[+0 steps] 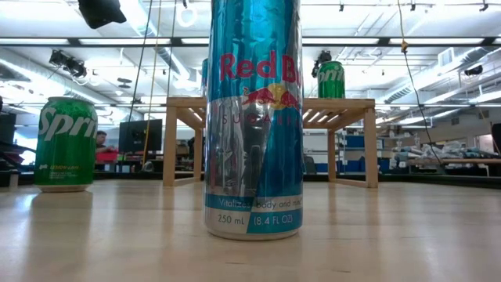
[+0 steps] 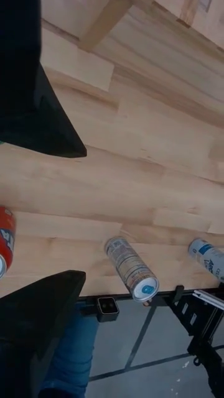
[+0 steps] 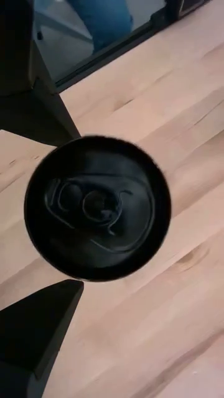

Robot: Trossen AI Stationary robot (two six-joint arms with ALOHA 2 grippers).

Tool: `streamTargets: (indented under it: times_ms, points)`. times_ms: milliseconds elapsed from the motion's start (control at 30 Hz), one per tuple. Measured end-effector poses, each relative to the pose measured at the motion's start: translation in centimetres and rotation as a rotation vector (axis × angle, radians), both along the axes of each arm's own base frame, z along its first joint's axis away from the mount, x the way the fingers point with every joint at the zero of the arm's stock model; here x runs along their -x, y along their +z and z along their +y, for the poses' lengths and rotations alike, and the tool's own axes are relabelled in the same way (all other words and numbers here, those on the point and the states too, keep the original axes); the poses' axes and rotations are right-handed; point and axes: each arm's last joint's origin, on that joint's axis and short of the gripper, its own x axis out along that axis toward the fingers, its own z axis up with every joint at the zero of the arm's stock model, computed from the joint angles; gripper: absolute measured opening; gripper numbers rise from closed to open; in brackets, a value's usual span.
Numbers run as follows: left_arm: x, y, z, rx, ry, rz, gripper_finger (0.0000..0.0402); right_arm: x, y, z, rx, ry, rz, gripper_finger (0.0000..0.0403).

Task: Place canned beverage on shelf
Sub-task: Put the white-blue soda can on the shelf aligned with the other white-blue soda can

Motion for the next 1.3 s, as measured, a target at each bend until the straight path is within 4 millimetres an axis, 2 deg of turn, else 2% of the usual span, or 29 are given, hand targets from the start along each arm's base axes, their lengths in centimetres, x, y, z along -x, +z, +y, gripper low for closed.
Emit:
streamTargets:
  times_ms: [633, 767, 1000, 1300]
  points:
    - [0.0, 0.0, 0.0, -0.009, -0.007, -0.001, 0.0314, -2.2, 0.0, -1.2, -0.011, -0.034, -0.005, 0.0371]
    - [0.0, 0.0, 0.0, -0.010, -0.007, -0.001, 0.0314, -2.3, -0.2, -1.1, -0.025, -0.036, 0.029, 0.0349]
    - [0.0, 0.0, 0.0, -0.025, -0.010, -0.003, 0.0314, -2.5, -0.3, -1.2, -0.043, -0.062, 0.041, 0.0268]
    - [0.0, 0.0, 0.0, -0.027, -0.008, -0.004, 0.0314, -3.4, 0.3, -1.6, -0.090, -0.064, 0.083, 0.0268]
